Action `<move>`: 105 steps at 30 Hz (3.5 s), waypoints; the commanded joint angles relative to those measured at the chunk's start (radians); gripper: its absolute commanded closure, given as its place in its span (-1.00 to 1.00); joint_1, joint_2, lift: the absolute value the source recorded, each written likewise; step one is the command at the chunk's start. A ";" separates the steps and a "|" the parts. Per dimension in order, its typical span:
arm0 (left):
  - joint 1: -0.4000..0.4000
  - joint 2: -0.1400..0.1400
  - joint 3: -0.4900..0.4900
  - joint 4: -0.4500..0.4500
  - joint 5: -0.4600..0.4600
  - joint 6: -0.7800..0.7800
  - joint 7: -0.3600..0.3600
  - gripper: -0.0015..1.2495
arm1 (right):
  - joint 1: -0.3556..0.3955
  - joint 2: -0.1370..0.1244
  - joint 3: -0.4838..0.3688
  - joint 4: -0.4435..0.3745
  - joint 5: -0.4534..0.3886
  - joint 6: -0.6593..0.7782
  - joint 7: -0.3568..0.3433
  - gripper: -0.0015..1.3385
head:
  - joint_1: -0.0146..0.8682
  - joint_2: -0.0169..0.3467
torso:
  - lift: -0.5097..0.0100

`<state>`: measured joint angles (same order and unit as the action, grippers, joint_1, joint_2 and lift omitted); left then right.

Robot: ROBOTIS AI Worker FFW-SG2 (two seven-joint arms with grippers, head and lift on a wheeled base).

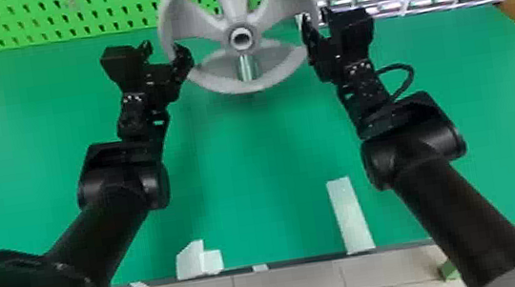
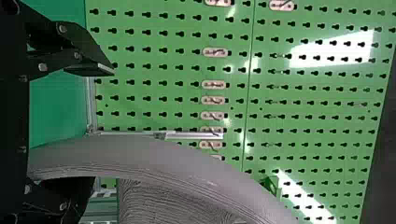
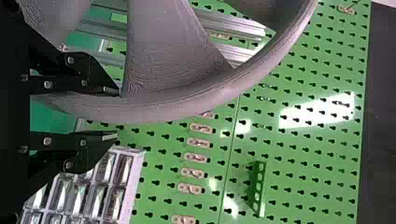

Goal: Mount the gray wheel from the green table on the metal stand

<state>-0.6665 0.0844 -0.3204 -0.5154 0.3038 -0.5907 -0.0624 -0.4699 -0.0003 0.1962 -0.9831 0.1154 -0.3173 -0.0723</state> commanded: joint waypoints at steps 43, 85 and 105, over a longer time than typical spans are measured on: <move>0.025 0.000 -0.005 -0.040 -0.022 -0.026 0.024 -1.00 | 0.007 0.001 -0.003 0.000 0.007 -0.023 -0.001 -0.98 | 1.00 -0.62 | 0.58; 0.211 0.031 0.029 -0.414 -0.120 0.071 0.078 -1.00 | 0.108 0.001 0.000 -0.163 -0.033 -0.005 -0.012 -1.00 | 1.00 -0.62 | 0.58; 0.424 0.072 0.104 -0.747 -0.135 0.183 0.078 -1.00 | 0.189 0.001 -0.009 -0.290 -0.057 0.007 -0.011 -1.00 | 1.00 -0.62 | 0.58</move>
<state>-0.2922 0.1525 -0.2425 -1.1974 0.1714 -0.4275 0.0152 -0.3027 0.0000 0.1882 -1.2428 0.0638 -0.3112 -0.0840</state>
